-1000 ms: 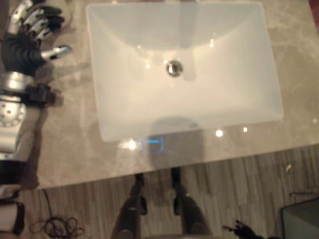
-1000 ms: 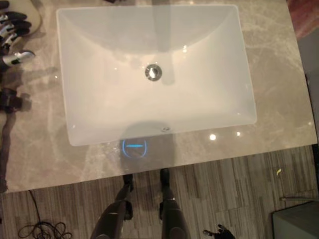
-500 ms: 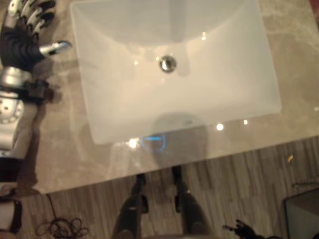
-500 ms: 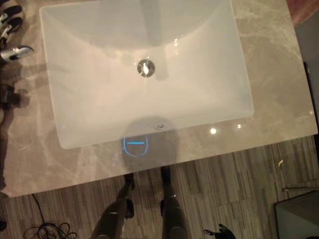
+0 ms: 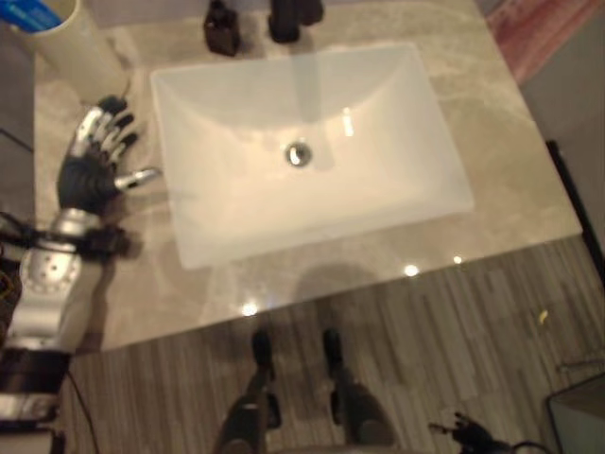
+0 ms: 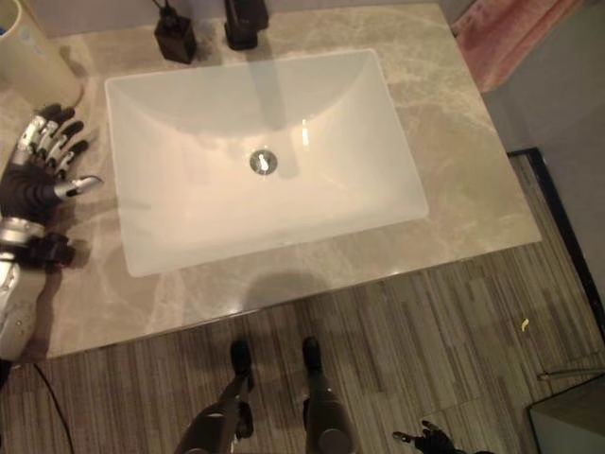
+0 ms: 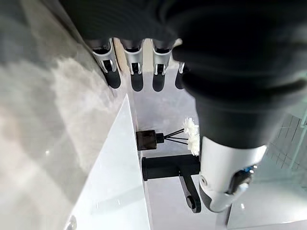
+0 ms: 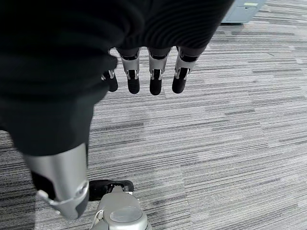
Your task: Put brush and paste in cup on sink, flatten towel.
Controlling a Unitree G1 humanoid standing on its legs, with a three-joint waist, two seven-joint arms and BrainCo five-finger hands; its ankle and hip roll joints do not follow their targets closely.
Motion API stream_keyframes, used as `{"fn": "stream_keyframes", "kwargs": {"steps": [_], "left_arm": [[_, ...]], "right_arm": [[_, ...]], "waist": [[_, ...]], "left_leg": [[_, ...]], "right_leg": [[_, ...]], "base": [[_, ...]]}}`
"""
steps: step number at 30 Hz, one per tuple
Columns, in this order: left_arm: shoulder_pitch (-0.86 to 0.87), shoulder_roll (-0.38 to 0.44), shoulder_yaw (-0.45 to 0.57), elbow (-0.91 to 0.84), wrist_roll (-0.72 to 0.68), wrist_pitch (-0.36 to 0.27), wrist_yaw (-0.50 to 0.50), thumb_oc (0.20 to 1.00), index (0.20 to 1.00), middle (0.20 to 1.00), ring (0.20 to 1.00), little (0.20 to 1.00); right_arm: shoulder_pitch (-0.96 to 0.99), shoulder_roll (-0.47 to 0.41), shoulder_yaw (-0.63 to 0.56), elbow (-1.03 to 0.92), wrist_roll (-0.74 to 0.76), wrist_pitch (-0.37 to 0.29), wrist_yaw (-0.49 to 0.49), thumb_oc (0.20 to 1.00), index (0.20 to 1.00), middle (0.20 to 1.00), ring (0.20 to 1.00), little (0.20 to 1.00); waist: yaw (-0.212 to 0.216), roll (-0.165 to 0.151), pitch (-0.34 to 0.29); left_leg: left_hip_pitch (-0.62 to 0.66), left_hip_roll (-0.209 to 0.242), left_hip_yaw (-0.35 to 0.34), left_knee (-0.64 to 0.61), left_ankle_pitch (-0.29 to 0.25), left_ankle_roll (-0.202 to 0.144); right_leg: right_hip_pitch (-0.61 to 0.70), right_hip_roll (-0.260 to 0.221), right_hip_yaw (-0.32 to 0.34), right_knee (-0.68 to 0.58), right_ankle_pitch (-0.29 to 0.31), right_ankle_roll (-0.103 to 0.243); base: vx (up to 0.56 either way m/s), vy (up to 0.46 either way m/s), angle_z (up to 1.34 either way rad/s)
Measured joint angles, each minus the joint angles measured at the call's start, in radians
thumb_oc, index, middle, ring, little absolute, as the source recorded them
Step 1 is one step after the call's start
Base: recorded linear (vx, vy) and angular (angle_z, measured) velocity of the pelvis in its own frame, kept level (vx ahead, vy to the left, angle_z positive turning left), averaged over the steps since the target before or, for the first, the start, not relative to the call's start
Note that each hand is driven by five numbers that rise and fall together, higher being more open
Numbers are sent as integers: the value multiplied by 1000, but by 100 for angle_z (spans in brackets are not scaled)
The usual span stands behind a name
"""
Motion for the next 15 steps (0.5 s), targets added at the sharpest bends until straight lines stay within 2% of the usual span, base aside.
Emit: {"fn": "stream_keyframes", "kwargs": {"steps": [7,15], "left_arm": [[20,-46,66,25,9,-2,13,1000,1000,1000,1000,1000],[19,-46,107,54,38,-5,79,1000,1000,1000,1000,1000]], "right_arm": [[-3,-2,0,0,-1,4,3,1000,1000,1000,1000,1000],[-5,-7,1,0,-2,3,3,1000,1000,1000,1000,1000]], "waist": [[9,7,-5],[37,7,-17]], "left_leg": [[-1,0,0,0,3,4],[-24,4,30,0,-2,-2]], "right_leg": [[-2,1,2,2,0,-1],[-40,5,32,0,6,-6]], "base": [[-59,7,0],[-27,-7,-11]]}}
